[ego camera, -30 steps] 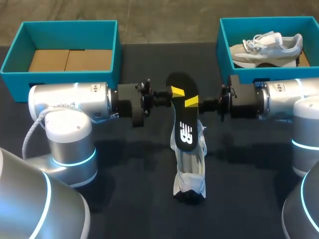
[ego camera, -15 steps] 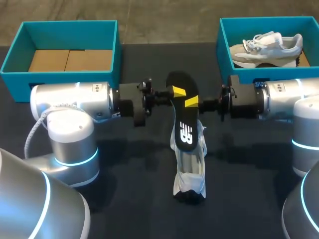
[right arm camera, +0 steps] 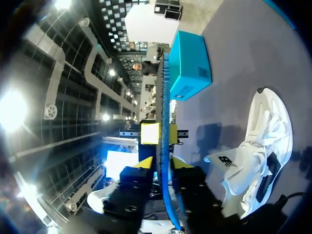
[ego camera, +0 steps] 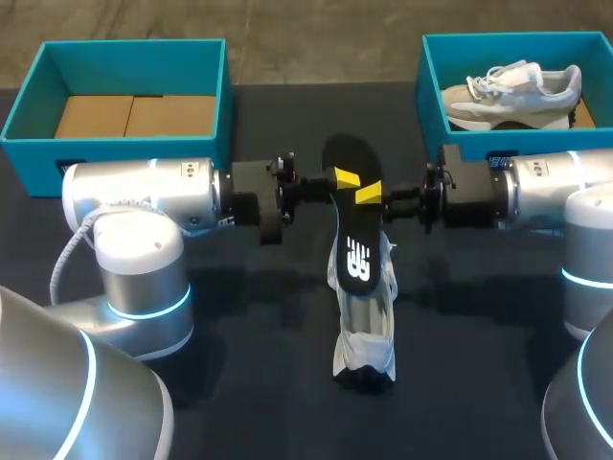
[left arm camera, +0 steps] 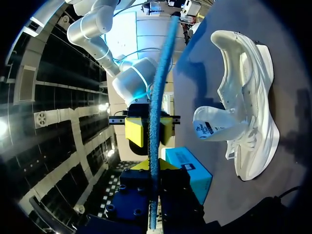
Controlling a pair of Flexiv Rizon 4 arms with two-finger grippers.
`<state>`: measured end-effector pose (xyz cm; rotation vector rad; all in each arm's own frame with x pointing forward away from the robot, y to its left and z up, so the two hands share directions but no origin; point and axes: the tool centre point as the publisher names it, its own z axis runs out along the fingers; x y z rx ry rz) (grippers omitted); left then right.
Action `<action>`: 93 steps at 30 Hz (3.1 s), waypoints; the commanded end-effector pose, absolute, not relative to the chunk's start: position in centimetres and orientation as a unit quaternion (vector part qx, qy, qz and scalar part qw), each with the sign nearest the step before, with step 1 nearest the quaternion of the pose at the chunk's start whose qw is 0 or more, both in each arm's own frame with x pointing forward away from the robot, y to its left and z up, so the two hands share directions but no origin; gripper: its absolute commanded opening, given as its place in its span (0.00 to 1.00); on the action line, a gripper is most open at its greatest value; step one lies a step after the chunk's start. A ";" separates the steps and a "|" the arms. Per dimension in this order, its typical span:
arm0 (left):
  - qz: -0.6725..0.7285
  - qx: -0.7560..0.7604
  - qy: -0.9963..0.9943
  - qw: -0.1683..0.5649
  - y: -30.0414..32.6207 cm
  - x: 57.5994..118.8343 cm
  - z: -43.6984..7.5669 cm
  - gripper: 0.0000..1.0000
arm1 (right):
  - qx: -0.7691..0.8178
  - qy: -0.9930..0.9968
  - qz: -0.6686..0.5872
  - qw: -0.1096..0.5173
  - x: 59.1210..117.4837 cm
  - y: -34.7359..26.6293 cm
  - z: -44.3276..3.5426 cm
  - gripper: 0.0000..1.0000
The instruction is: Take the shoe out of the shoebox, open the shoe tongue, remove and reinsert the insole, then place the shoe into the shoebox
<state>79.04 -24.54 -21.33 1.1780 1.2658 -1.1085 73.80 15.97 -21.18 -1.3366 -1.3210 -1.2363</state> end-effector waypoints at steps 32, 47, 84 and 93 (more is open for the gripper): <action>-0.480 0.494 0.584 0.430 -19.2 72.9 -21.1 0.00 | -0.489 -0.649 -0.497 0.304 72.2 8.1 -19.8 1.00; -0.495 0.494 0.582 0.416 -19.1 71.4 -21.1 0.00 | -0.422 -0.713 -0.499 0.254 71.5 7.8 -19.4 1.00; -0.589 0.355 0.678 0.261 -19.5 66.1 -19.6 0.00 | -0.230 -0.829 -0.498 0.106 66.9 4.4 -22.2 1.00; -0.616 0.314 0.694 0.201 -19.6 63.4 -20.0 0.00 | -0.166 -0.855 -0.486 0.073 65.4 3.9 -24.7 1.00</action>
